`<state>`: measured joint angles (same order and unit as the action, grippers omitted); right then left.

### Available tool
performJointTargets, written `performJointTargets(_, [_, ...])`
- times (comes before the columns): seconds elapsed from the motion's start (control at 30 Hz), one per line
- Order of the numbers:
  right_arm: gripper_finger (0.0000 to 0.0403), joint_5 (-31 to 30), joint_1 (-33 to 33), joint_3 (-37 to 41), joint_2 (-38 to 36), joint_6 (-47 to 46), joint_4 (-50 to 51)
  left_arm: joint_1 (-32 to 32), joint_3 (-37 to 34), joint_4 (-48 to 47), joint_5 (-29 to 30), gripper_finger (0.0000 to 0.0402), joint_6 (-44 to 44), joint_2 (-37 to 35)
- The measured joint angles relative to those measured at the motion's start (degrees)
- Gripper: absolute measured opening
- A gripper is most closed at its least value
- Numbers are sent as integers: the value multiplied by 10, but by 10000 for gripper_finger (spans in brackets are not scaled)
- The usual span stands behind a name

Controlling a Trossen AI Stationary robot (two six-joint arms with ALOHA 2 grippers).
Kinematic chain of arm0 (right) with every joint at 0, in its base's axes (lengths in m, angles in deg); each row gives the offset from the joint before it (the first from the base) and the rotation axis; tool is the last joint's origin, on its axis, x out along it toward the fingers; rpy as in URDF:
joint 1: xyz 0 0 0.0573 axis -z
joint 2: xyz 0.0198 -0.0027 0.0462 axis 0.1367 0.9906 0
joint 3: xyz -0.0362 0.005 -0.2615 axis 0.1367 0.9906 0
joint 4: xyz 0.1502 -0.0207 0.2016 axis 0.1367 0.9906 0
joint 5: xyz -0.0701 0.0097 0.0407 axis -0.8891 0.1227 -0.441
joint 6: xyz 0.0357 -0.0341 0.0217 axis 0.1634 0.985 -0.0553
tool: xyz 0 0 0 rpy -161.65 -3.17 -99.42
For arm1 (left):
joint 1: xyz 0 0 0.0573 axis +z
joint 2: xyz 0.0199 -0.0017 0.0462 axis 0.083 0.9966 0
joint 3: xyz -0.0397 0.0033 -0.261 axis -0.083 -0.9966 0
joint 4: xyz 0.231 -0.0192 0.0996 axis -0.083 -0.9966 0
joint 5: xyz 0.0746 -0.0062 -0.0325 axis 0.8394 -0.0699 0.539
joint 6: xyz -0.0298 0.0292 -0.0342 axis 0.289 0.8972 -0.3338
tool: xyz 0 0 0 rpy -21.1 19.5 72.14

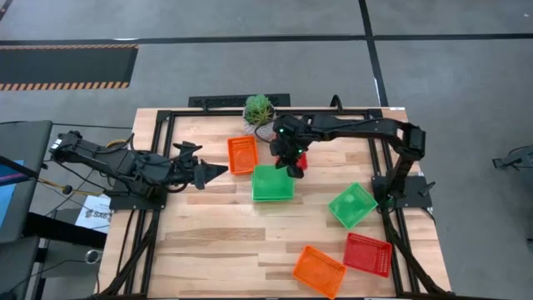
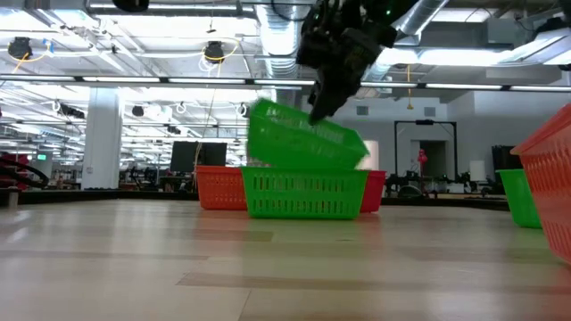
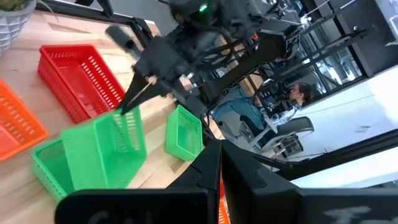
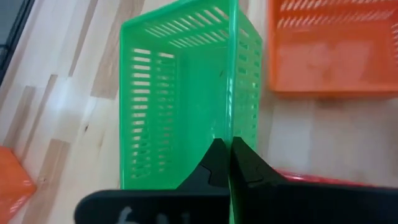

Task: Stack baskets by color
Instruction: Stack the left green bin on the middle green bin

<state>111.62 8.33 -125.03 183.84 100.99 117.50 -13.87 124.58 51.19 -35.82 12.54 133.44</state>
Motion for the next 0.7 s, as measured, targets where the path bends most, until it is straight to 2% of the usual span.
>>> performJointTargets(0.57, [1, 7, 12, -5, 17, 4, 22, 1, 0, -10, 6, 0, -8, 0])
performJointTargets(0.7, [19, 6, 11, -5, 17, 8, 21, 1, 0, -10, 6, 0, -8, 0])
